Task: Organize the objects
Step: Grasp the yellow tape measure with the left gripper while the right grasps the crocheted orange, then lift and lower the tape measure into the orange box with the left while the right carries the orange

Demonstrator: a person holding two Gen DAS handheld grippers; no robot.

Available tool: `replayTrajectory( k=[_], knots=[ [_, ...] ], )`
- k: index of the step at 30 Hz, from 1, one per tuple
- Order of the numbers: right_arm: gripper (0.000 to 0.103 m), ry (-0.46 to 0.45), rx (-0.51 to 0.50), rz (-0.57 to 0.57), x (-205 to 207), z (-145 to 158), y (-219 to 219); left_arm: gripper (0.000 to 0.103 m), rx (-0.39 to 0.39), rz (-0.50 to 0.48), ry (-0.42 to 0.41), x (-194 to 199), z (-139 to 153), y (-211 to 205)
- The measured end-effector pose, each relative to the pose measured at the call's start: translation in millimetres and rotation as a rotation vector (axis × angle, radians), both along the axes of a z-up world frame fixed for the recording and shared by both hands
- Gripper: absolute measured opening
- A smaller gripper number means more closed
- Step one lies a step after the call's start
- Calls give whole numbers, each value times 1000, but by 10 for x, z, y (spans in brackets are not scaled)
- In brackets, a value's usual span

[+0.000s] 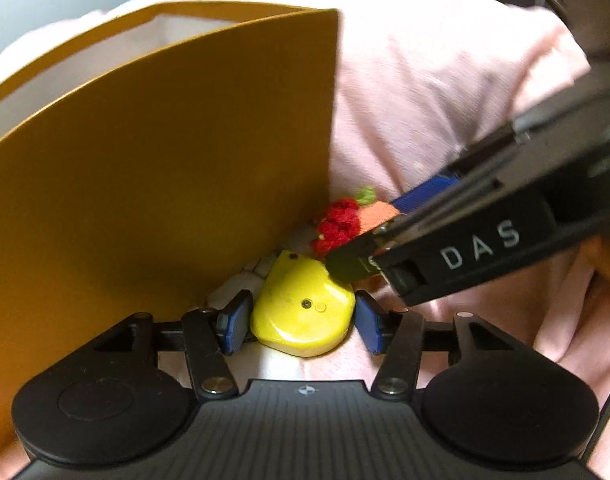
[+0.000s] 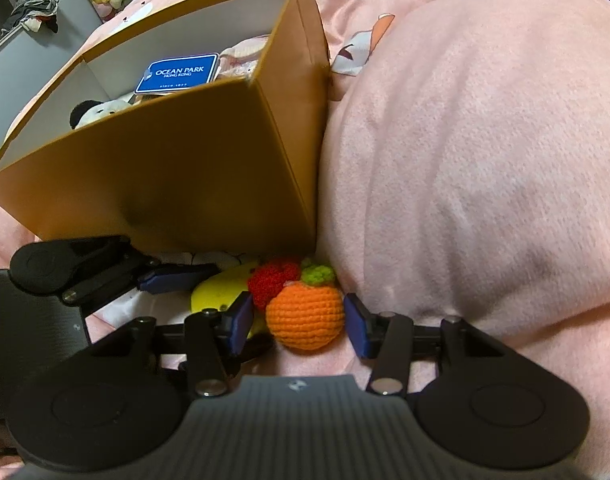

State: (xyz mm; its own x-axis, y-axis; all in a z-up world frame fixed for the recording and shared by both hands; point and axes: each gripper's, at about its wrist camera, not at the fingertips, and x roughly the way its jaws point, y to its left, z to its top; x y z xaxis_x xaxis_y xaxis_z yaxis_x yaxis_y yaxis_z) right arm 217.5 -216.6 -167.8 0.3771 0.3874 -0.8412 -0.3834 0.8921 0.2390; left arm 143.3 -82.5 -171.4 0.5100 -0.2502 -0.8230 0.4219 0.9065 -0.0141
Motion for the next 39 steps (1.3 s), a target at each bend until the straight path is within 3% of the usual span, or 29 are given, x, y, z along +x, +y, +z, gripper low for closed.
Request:
replayTrajectory(
  k=[5,13,19,26,36,39],
  knots=[
    [50,-1,0,-9,-4,4,-1,63,-32,78,51,-130,56,57],
    [50,-23,-21,-7,-112,92,25,63,-128,189,208,-180,35,290],
    [50,-37,-30,-16,-171,152,9,62,-134,168,184,-262,17,322],
    [49,-119,-23,15,-348,425,1,62,-271,189,180,-482,314,569],
    [49,-245,-9,112,-456,982,56,62,-479,209,38,-836,1218,992],
    [49,-299,-27,163,-447,1193,107,62,-500,237,-10,-278,1475,933]
  ],
)
